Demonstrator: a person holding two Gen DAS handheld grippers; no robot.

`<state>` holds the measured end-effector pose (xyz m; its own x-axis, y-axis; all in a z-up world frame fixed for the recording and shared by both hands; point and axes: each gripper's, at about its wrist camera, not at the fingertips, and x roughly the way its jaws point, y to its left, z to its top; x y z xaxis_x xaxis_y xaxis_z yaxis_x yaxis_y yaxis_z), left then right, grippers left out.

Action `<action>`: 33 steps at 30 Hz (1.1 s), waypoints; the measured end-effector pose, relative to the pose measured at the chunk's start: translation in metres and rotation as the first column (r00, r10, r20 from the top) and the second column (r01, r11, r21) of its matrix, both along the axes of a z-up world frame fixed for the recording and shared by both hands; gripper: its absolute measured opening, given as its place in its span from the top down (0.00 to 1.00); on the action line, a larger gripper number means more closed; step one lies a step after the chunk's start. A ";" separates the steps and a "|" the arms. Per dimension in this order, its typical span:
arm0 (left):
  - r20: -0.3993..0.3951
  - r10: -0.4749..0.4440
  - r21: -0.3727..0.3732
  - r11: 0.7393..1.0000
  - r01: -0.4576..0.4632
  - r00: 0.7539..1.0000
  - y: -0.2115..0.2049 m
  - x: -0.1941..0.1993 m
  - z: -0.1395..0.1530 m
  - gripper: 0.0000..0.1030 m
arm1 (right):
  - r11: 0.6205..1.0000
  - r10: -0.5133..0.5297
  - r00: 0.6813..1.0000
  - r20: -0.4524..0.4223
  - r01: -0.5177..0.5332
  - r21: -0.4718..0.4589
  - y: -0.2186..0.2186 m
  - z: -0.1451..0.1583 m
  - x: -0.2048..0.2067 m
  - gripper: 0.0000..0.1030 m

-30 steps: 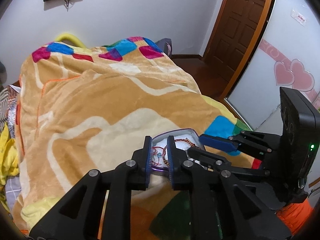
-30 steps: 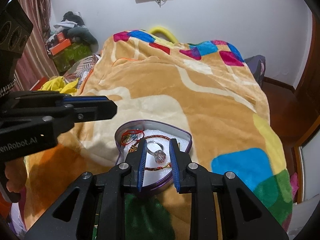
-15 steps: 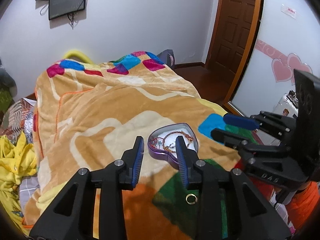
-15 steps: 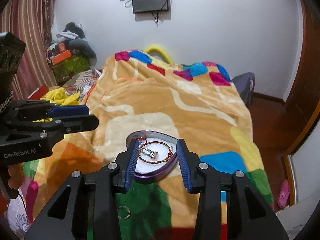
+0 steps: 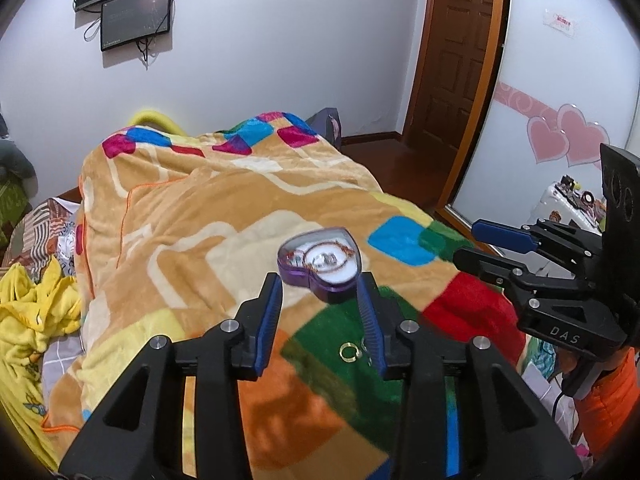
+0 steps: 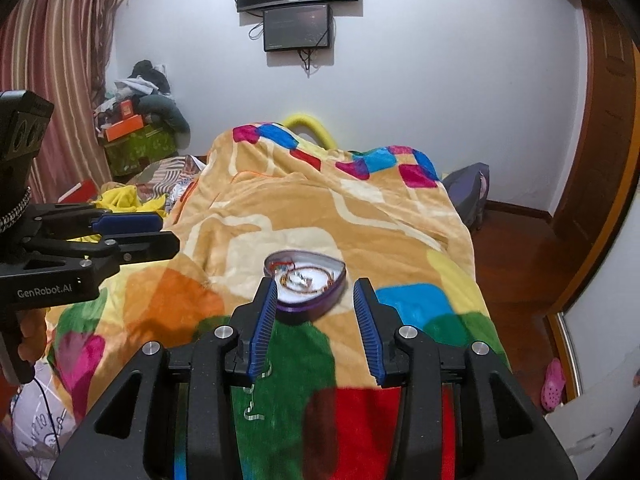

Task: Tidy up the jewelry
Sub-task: 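Lift both grippers out of the tin and move back to the jewelry, then grasp a gold ring with the left gripper while the right gripper grasps a silver ring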

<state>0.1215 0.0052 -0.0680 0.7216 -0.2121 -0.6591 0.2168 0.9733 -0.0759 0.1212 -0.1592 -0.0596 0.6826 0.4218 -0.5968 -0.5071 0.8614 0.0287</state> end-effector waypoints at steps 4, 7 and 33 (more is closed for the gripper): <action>-0.040 0.000 0.003 1.000 0.001 0.999 -0.002 -0.006 -0.015 0.63 | 1.000 -0.001 1.000 -0.032 0.000 -0.016 0.000 -0.013 -0.008 0.65; -0.082 0.003 -0.001 1.000 -0.003 0.997 -0.002 -0.007 -0.030 0.63 | 1.000 0.010 0.997 -0.076 -0.012 -0.026 0.002 -0.027 -0.009 0.65; -0.234 -0.021 -0.032 0.999 0.014 0.972 -0.005 0.004 -0.095 0.67 | 0.986 0.143 0.951 -0.274 -0.161 -0.047 0.040 -0.099 0.009 0.82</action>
